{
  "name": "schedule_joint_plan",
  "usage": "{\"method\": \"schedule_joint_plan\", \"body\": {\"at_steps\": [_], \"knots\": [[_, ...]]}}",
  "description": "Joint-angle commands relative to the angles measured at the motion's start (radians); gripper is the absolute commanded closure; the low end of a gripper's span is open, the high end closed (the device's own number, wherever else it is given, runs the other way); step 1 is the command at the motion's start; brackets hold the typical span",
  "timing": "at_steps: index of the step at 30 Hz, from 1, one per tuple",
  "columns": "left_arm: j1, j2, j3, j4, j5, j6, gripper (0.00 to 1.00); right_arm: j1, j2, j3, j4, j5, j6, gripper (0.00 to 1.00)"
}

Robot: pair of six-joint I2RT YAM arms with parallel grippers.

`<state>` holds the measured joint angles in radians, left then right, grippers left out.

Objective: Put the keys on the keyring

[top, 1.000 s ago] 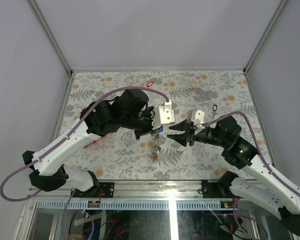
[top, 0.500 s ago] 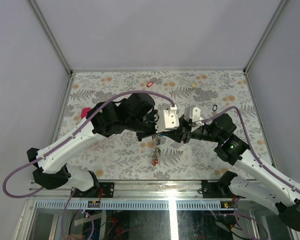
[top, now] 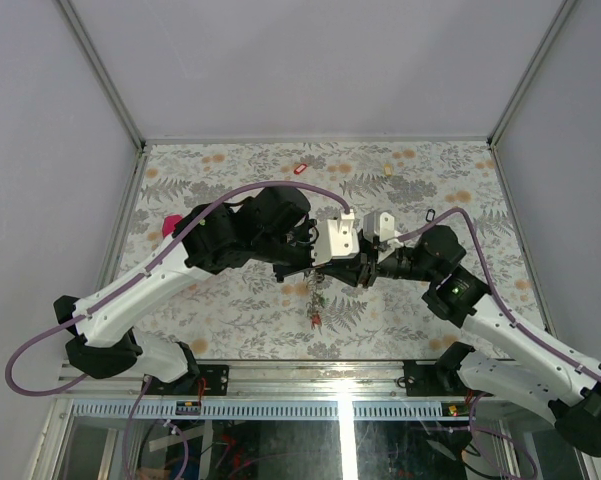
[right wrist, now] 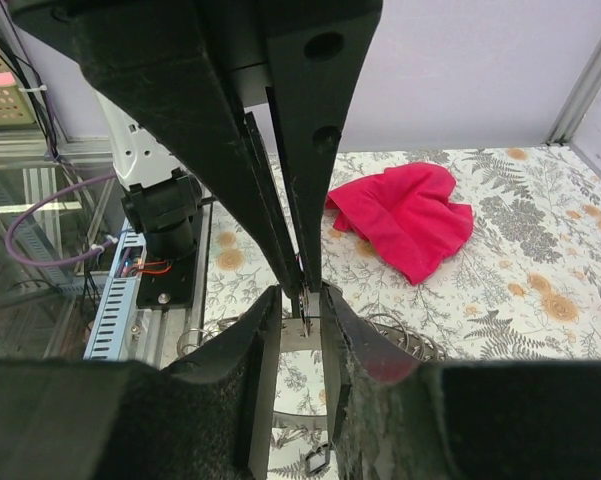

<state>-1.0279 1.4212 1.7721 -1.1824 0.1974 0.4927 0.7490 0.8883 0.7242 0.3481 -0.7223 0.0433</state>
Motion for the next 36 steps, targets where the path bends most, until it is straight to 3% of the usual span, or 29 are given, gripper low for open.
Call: {"method": "schedule_joint_plan", "body": {"at_steps": [1,11,14,17,22,29,36], "knots": [[-0.011,-0.014,0.046,0.016,-0.013,0.015,1.0,0.0,0.009,0.001,0.069,-0.025,0.012,0.73],[-0.012,-0.015,0.048,0.017,-0.003,0.016,1.0,0.0,0.019,0.001,0.068,-0.024,0.012,0.79],[-0.012,-0.018,0.049,0.016,-0.004,0.015,1.0,0.0,0.024,0.005,0.058,-0.023,0.008,0.84],[-0.013,-0.02,0.052,0.016,-0.003,0.017,1.0,-0.001,0.029,0.011,0.042,-0.022,0.006,0.99],[-0.012,-0.04,0.039,0.035,0.012,0.025,0.99,-0.001,0.019,0.028,0.028,-0.014,0.013,1.0],[-0.012,-0.132,-0.041,0.153,0.026,0.02,0.73,-0.001,-0.043,0.058,0.028,0.022,0.026,1.0],[-0.012,-0.243,-0.153,0.315,0.061,-0.008,0.64,0.0,-0.1,0.107,0.005,0.022,0.052,1.0]]}}
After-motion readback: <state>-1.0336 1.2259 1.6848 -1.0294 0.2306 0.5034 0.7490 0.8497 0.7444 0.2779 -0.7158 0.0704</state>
